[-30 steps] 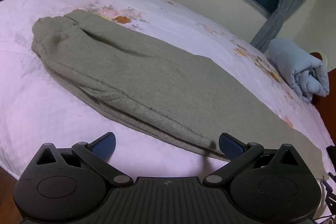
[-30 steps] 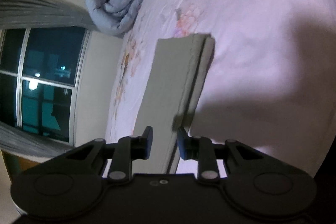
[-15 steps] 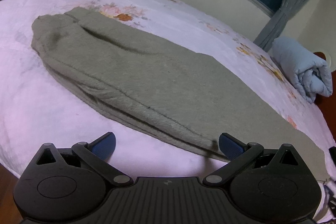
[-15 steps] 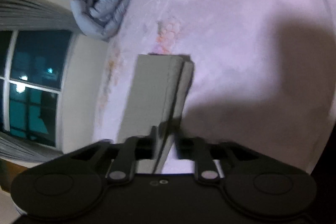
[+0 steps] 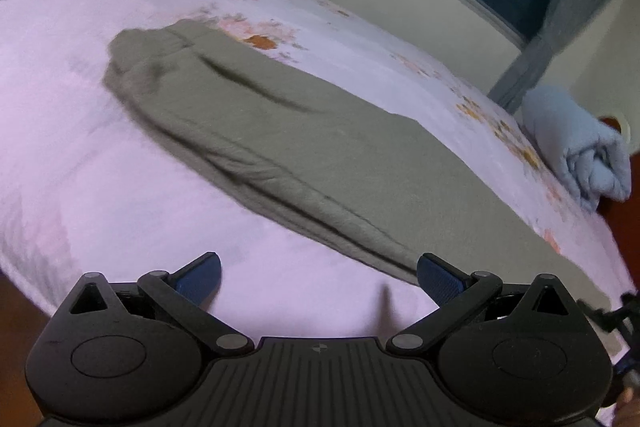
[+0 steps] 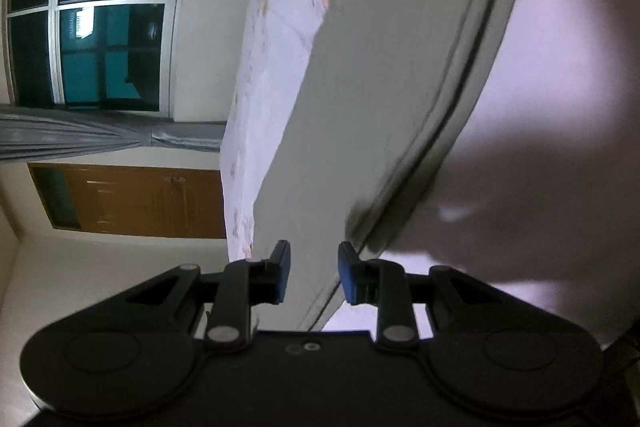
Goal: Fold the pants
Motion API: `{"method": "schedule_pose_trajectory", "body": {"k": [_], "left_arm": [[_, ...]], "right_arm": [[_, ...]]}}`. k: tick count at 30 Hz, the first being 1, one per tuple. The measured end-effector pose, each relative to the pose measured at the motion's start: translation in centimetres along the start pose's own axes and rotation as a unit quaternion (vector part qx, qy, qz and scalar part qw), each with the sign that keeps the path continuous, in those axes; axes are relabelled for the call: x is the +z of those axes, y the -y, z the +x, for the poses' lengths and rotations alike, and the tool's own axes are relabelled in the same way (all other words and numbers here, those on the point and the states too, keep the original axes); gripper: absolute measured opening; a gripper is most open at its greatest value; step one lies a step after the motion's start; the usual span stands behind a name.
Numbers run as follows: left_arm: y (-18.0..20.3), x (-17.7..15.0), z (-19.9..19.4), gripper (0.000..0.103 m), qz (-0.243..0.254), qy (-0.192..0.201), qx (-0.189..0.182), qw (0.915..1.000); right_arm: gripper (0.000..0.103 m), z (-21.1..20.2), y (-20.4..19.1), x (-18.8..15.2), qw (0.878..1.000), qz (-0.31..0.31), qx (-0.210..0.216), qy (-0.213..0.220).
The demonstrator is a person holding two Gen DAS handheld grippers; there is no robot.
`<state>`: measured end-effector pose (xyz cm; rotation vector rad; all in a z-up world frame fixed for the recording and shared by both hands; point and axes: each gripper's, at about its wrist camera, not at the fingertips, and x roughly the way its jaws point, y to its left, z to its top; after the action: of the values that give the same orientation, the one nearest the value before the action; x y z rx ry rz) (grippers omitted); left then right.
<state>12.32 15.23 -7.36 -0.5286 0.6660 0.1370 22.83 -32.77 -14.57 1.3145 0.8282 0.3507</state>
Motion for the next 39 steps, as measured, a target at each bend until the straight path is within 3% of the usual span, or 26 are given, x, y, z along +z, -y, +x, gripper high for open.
{"method": "schedule_pose_trajectory", "body": {"k": [4,13,15,16,19,21,22,24,26,28,30,32,35,39], "left_arm": [[-0.9,-0.1,0.3,0.103,-0.019,-0.005,-0.007,0.9998],[-0.1,0.0,1.0,0.103,0.000,-0.013,-0.013,0.9998],[-0.3,0.1,1.1,0.103,-0.003,-0.015,-0.012,0.9998],[-0.3,0.1,1.1,0.103,-0.004,-0.015,-0.011,0.9998],[-0.2,0.0,1.1,0.103,-0.001,-0.014,-0.006,0.9999],[0.2,0.1,1.3,0.103,0.008,-0.018,0.000,0.9998],[0.7,0.2,1.4,0.103,0.019,-0.020,0.005,0.9996],[2.1,0.3,1.1,0.103,0.053,-0.013,0.015,0.9984],[3.9,0.3,0.9,0.103,0.088,-0.002,0.019,0.9960],[5.7,0.2,1.1,0.103,0.110,0.001,0.016,0.9938],[7.8,-0.1,1.5,0.103,0.130,0.000,0.011,0.9914],[9.7,-0.4,1.7,0.103,0.148,0.001,0.003,0.9891],[12.8,-0.9,2.1,0.103,0.171,-0.007,-0.011,0.9852],[16.5,-1.9,2.6,0.103,0.196,-0.010,-0.025,0.9802]], "right_arm": [[0.019,0.6,-0.1,0.2,1.000,0.014,-0.016,-0.002],[0.019,-0.2,1.3,0.1,0.999,0.037,-0.016,0.001],[0.012,0.0,1.0,0.3,0.999,0.026,-0.016,0.009],[0.000,-0.1,0.9,0.3,0.999,0.020,-0.021,0.017],[0.000,-0.5,0.2,0.1,0.999,-0.027,-0.030,0.024],[0.000,0.0,1.4,0.3,0.998,-0.009,-0.054,0.013],[0.000,0.0,2.0,0.5,0.999,0.011,-0.041,0.007],[0.020,-1.4,0.9,0.9,1.000,-0.009,-0.023,0.017],[0.050,-4.1,-1.4,1.5,0.997,-0.062,0.000,0.042],[0.071,-6.6,-2.8,2.6,0.993,-0.094,0.001,0.068],[0.079,-9.3,-3.8,4.0,0.987,-0.128,-0.005,0.101],[0.098,-11.9,-4.1,5.4,0.981,-0.143,-0.025,0.132],[0.097,-15.3,-3.8,6.9,0.971,-0.157,-0.043,0.176],[0.097,-17.7,-3.3,7.9,0.949,-0.169,-0.112,0.239]]}}
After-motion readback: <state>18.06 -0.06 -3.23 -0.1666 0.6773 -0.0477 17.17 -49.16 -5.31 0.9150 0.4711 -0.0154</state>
